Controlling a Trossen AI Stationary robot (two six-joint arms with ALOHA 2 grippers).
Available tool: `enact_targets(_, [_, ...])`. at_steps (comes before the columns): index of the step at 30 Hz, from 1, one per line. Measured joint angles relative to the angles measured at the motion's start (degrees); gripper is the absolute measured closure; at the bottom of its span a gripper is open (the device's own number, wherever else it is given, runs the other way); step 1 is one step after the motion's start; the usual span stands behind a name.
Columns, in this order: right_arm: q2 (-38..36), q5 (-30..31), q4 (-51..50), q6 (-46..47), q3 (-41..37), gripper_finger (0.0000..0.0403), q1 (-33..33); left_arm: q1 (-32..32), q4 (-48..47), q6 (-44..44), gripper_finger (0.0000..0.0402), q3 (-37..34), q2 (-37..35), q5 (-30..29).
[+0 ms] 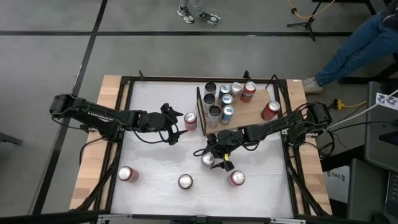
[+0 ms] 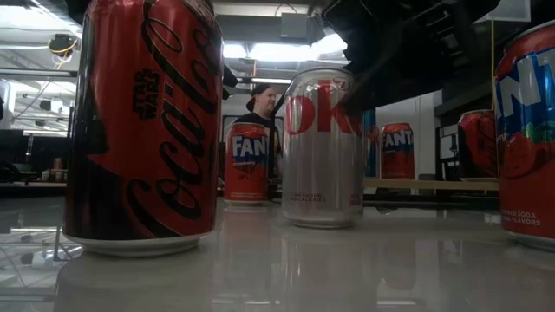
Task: Place canned beverage on shelf
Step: Put the silver soda can on the shelf aligned with the other silver soda can
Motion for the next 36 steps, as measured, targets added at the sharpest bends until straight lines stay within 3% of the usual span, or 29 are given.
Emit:
enact_targets(6, [-0.07,1.21,0.57,0.11,0.02,0.0010,0.00,0.01,0.00,-0.02,0.0021,0.00,0.00,0.00])
enact_targets(13, [-0.11,1.10,0.43,7.38,2.21,0.0010,0.00,0.01,0.00,-0.01,0.0021,0.00,0.00,0.00])
enact_targets(20, [-0.13,1.01,-6.93,9.65,6.96,0.0010,0.02,-0.01,0.00,0.00,0.0021,0.00,0.00,0.00])
enact_targets(31, [-0.17,1.01,-7.55,29.68,9.64,0.0010,0.08,-0.01,-0.02,0.00,0.0021,0.00,0.00,0.00])
enact_targets(36, [-0.17,8.64,-6.76,31.83,9.64,0.0010,2.52,0.00,-0.02,0.00,0.0021,0.01,0.00,0.00])
